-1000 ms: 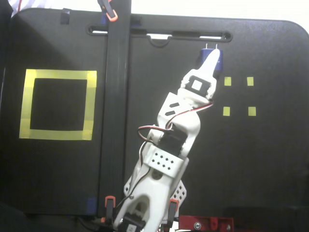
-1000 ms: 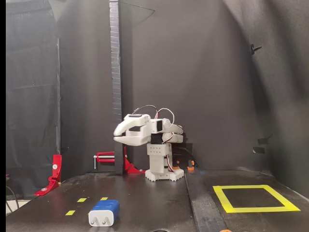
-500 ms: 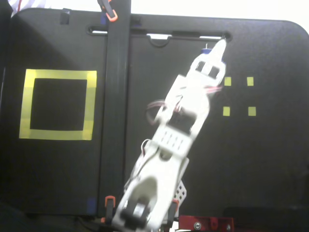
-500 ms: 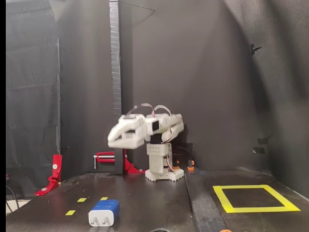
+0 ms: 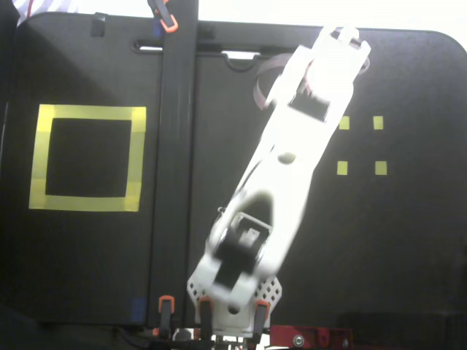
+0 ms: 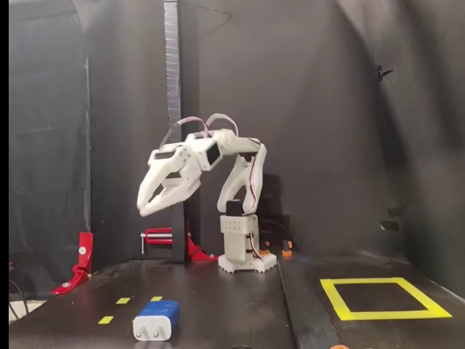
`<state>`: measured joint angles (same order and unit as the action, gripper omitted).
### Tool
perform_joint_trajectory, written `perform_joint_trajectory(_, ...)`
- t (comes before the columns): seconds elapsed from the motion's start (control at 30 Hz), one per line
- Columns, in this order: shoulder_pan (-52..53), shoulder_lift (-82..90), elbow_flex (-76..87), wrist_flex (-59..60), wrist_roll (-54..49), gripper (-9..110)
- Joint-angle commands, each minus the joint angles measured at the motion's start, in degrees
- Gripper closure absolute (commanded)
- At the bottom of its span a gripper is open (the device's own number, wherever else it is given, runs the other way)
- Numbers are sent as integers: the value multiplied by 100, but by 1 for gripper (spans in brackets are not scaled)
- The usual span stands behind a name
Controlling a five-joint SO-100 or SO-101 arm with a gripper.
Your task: Grasp the block and place it in the designated area.
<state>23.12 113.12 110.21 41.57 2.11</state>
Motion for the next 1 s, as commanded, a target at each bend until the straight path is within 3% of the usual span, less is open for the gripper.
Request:
perform_joint_trajectory(0.0,70,-422,-844,773,35,102)
perform_joint_trajectory(0.5,97,-2804,-3832,3463,-18,102)
perform_joint_trajectory(0.97,-123,-3454,-4192,3981,-132,102)
